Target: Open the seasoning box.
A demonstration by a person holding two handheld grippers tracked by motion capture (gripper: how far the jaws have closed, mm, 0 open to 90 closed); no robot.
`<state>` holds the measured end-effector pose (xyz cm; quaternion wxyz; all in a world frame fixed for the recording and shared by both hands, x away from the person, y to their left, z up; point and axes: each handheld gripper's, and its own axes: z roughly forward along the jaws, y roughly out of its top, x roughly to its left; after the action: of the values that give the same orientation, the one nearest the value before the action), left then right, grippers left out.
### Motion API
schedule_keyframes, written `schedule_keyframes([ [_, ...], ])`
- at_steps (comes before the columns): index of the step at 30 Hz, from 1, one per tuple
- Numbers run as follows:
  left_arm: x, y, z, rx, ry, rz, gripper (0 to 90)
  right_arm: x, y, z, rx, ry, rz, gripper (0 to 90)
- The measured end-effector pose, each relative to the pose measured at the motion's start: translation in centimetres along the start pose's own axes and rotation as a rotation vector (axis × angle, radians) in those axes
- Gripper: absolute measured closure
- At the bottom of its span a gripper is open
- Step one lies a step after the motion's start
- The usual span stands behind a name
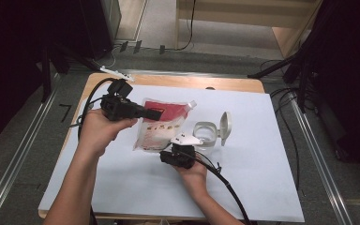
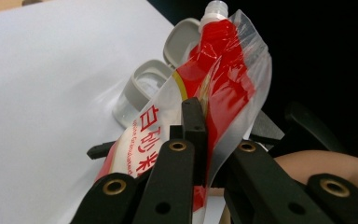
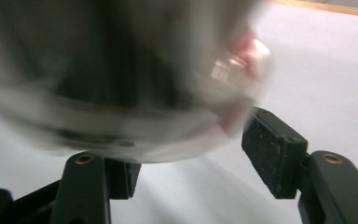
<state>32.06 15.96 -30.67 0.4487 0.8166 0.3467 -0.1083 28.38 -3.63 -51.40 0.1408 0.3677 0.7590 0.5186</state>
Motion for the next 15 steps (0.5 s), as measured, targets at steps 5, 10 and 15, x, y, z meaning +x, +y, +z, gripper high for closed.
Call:
schedule_keyframes([
  [5,0.1,0.1,0.4,-0.004,0.021,0.012,90.0,1.3,-0.1,-0.9,0.033,0.06,-0.151,45.5],
  [10,0.1,0.2,0.9,-0.029,0.004,0.01,90.0,1.7,0.3,-2.1,0.06,0.156,-0.213,51.5],
  [15,-0.1,0.3,2.4,0.007,0.026,0.026,89.9,1.6,0.4,-2.5,0.107,0.22,-0.224,50.9],
])
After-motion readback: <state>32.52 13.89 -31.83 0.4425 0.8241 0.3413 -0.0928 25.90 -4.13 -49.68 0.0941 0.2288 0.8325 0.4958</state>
